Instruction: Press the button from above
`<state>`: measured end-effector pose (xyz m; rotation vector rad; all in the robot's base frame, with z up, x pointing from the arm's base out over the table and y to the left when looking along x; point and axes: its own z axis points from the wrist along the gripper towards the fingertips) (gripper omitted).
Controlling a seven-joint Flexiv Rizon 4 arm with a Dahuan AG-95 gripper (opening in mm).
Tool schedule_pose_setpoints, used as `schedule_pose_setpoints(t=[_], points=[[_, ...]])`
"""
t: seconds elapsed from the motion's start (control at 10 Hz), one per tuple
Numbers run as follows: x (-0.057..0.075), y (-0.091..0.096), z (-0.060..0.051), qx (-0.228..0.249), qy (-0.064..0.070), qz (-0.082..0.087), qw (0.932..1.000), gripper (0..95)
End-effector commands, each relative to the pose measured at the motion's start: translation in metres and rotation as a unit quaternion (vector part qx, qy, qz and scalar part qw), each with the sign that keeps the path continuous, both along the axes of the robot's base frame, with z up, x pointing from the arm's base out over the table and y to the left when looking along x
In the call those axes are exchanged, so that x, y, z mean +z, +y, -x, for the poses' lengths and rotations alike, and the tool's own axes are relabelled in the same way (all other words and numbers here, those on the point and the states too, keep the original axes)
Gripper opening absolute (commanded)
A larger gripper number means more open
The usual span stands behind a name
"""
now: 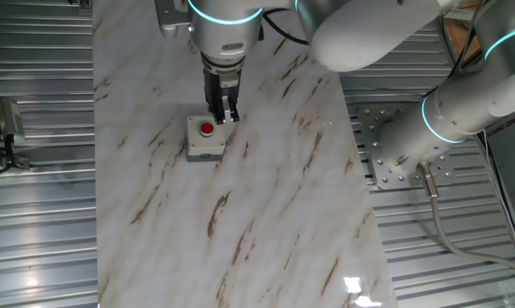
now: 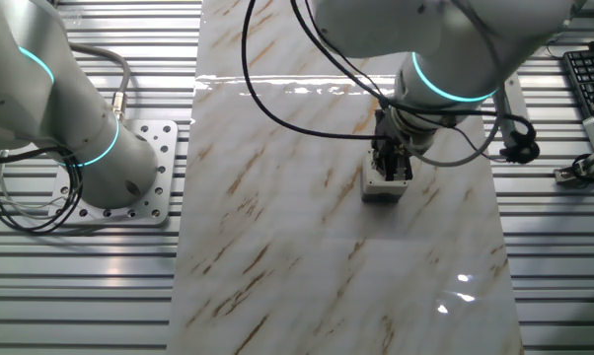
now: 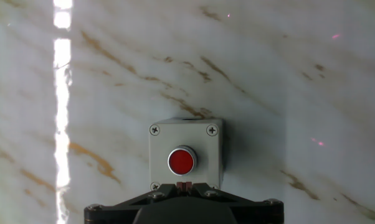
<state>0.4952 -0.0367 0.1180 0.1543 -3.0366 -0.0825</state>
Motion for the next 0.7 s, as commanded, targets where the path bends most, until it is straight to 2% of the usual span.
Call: schedule_pose_setpoints(t=[0.1,0.7], points=[[-0.0001,0.0000,0.0010,0.001,0.003,0.002,1.0000,0.0],[-0.0001,0.0000,0.0015,0.002,0.004,0.002,1.0000,0.0]])
